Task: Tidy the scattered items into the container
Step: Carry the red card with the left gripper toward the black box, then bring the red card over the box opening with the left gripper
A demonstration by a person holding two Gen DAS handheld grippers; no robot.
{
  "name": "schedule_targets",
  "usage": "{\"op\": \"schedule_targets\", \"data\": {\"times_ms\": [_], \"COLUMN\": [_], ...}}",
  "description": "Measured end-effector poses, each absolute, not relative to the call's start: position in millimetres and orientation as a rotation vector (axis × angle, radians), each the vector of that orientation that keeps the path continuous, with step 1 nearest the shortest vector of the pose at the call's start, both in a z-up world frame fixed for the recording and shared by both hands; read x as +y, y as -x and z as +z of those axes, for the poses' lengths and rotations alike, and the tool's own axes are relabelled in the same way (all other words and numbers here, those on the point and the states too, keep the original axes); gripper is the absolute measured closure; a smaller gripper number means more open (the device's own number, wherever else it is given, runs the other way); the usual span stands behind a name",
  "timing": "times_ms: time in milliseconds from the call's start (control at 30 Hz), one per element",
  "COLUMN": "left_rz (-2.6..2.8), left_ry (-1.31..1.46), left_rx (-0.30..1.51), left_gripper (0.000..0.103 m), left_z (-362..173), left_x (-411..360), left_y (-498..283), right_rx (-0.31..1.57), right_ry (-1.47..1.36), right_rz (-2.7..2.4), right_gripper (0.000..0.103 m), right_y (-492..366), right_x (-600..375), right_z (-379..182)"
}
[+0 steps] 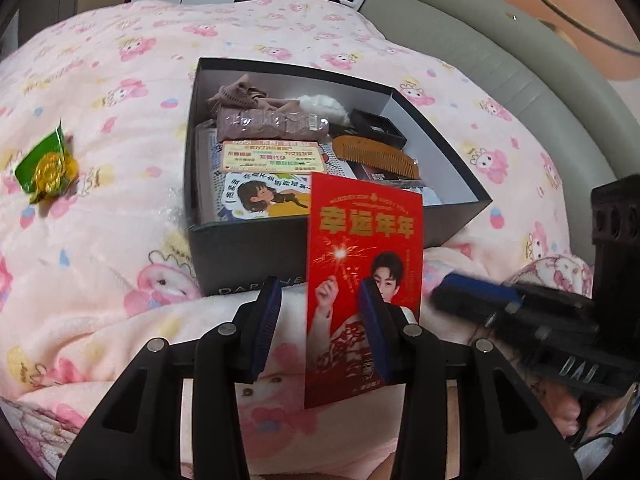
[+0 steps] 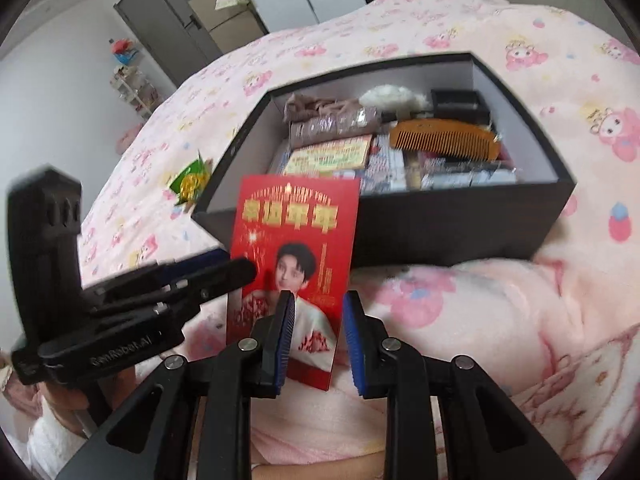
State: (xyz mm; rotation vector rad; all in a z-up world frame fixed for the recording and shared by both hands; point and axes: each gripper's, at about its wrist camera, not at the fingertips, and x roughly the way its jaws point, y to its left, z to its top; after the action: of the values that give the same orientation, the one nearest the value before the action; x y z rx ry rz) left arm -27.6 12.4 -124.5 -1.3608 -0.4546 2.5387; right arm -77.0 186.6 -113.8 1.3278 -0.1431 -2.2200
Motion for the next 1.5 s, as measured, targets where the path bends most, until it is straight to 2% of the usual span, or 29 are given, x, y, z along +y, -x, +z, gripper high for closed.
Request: {"op": "schedule_targets", "data": {"times_ms": [133, 333, 533, 667, 800, 933, 1133, 1267, 1500], "left_rz": [2.512, 2.462, 2.469, 2.499, 2.489, 2.554, 2.584, 2.572, 2.559], "left_ry": [1.340, 1.379, 1.360, 1.512, 1.332, 1.231, 1.452, 1.454, 1.340], "left_rx": [-0.545, -0.626, -0.670, -0.574, -0.693, -0.655, -0.499, -0.485, -0.585], "left_gripper": [0.063, 0.063, 0.063, 0.063, 0.063, 0.063, 0.063, 0.063, 0.063], "left_z": [-131, -142, -141, -128, -97, -81, -98, -98, -89], "left_x": [1, -5, -11, -11, -19, -12, 13, 12, -9], "left_y": [20, 25, 24, 34, 36, 57, 95, 84, 40], "right_rx": [-0.180, -0.122, -0.057, -0.030, -0.159, -0.268, -0.262, -0.279, -0.281], "right_ry": [-1.297, -1.203, -1.285, -1.266, -1.205, -1.285, -1.380, -1.379, -1.387], "right_rz": [-2.296, -2.327, -2.345, -2.307, -2.333, -2.313, -2.241, -2.245, -2.225], "right_gripper": [0.080, 0.080, 0.080, 0.080, 0.080, 0.080, 0.080, 0.080, 0.080], "right_y": [87, 110, 135, 125, 114, 115, 108, 101, 89], "right_x": [193, 170, 148, 149, 176, 195, 188, 194, 195], "right_z": [-99, -77, -94, -97, -87, -100, -122, -123, -120]}}
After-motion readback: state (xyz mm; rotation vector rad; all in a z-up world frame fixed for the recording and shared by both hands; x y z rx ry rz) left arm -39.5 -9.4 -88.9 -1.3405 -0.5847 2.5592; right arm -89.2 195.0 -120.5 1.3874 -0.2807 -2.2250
